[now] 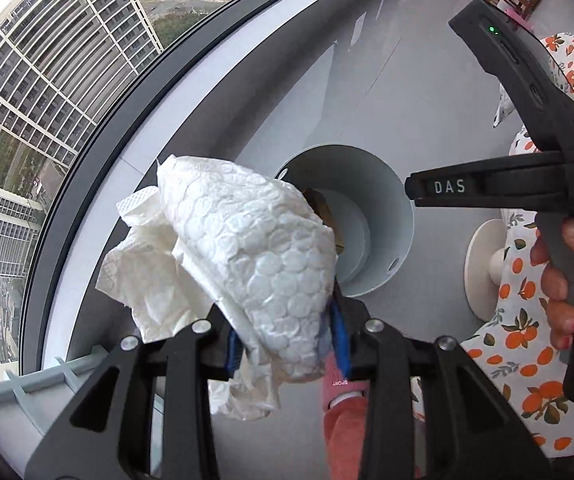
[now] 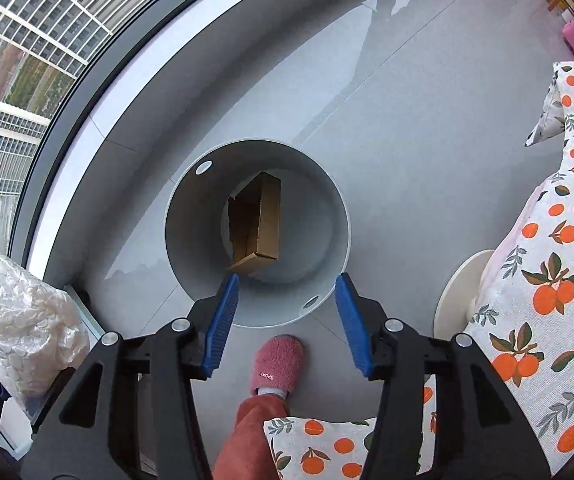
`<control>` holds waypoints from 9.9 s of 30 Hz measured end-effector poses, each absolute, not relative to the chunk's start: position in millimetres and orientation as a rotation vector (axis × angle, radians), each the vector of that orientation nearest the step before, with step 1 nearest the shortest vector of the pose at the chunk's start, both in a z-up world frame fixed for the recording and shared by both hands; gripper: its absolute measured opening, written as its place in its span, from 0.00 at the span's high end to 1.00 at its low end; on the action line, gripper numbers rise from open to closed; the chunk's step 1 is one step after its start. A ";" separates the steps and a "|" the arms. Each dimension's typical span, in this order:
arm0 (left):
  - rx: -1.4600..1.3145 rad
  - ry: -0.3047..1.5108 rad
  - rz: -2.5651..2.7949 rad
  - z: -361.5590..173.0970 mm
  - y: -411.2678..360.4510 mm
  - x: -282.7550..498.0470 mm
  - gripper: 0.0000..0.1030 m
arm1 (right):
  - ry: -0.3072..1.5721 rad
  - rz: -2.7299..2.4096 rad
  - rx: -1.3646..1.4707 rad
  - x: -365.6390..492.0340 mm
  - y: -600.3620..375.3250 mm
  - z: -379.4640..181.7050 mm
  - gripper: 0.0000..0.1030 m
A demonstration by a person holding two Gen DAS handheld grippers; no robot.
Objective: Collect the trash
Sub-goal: 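Carry box and bubble wrap to the grey bin and release both, then move both tools back over the ottoman toward the carton and bread bag, then grasp the blue AD carton with the right tool while the left grasps the yellow bread bag, then carry carton and bread bag to the grey bin and release both, then grasp the orange snack bag with the right tool while the left grasps pink paper, then carry snack bag and pink paper to the grey bin and release both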
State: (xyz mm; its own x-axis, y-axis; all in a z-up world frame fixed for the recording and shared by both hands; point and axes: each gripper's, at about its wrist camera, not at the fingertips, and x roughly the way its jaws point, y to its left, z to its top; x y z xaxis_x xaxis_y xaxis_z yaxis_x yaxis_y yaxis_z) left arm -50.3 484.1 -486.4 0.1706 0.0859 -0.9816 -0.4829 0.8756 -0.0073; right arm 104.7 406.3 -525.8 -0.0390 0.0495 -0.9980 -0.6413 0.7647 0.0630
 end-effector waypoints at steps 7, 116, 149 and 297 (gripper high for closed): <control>-0.326 1.341 0.278 -524.0 484.9 -16.4 0.61 | 1.463 0.559 -0.450 108.0 381.7 -476.3 0.50; -0.439 1.378 0.200 -322.4 89.8 154.8 0.73 | 1.128 1.047 -1.117 211.4 -5.8 -296.2 0.34; -0.538 1.212 0.651 -238.6 237.8 -128.4 0.75 | 1.093 1.187 -0.837 30.3 132.2 -202.4 0.35; -0.319 1.115 0.227 -149.2 165.2 -65.7 0.86 | 1.090 0.803 -0.466 10.8 -16.6 -118.5 0.95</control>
